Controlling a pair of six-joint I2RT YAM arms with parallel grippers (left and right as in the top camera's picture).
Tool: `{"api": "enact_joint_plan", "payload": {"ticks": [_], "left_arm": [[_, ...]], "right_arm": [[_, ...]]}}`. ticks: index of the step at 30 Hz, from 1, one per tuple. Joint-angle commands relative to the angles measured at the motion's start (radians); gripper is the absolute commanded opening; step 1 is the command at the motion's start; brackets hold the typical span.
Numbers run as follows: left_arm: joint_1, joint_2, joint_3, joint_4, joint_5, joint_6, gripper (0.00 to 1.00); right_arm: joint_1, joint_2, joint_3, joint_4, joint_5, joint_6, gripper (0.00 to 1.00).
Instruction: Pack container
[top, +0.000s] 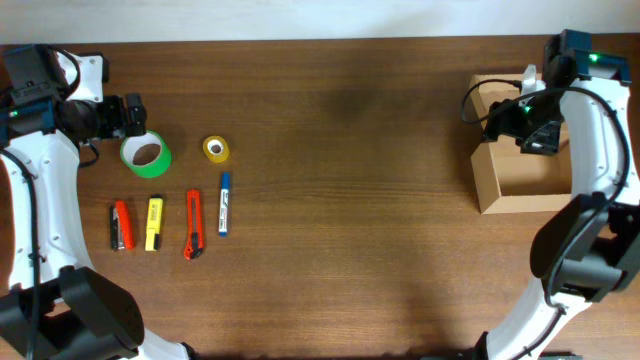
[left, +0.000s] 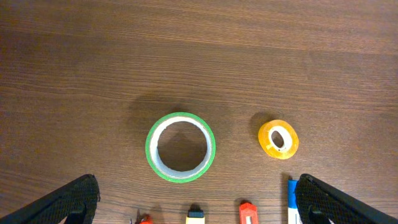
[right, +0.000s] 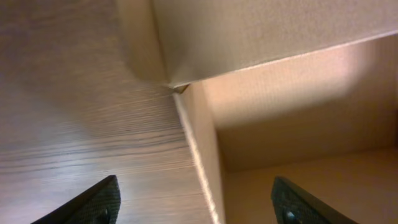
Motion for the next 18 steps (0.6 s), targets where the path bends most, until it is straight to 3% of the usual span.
{"api": "enact_joint_plan", "payload": {"ticks": [1, 7, 14, 16, 18], "left_arm": [[0.005, -0.002, 0.016, -0.001, -0.013, 0.019, 1.00], [0.005, -0.002, 0.016, 0.005, -0.015, 0.019, 0.99], [0.005, -0.002, 0.016, 0.010, -0.015, 0.020, 1.00], [0.005, -0.002, 0.016, 0.009, -0.015, 0.020, 1.00], [0.005, -0.002, 0.016, 0.009, -0.015, 0.019, 1.00]], "right_arm": [[-0.004, 0.032, -0.009, 0.010, 0.053, -0.033, 0.77], [-0.001, 0.052, -0.066, 0.031, 0.055, -0.089, 0.74], [0.006, 0.052, -0.249, 0.101, 0.054, -0.100, 0.67], [0.015, 0.052, -0.299, 0.130, 0.053, -0.099, 0.61], [0.024, 0.052, -0.333, 0.151, 0.054, -0.100, 0.47]]}}
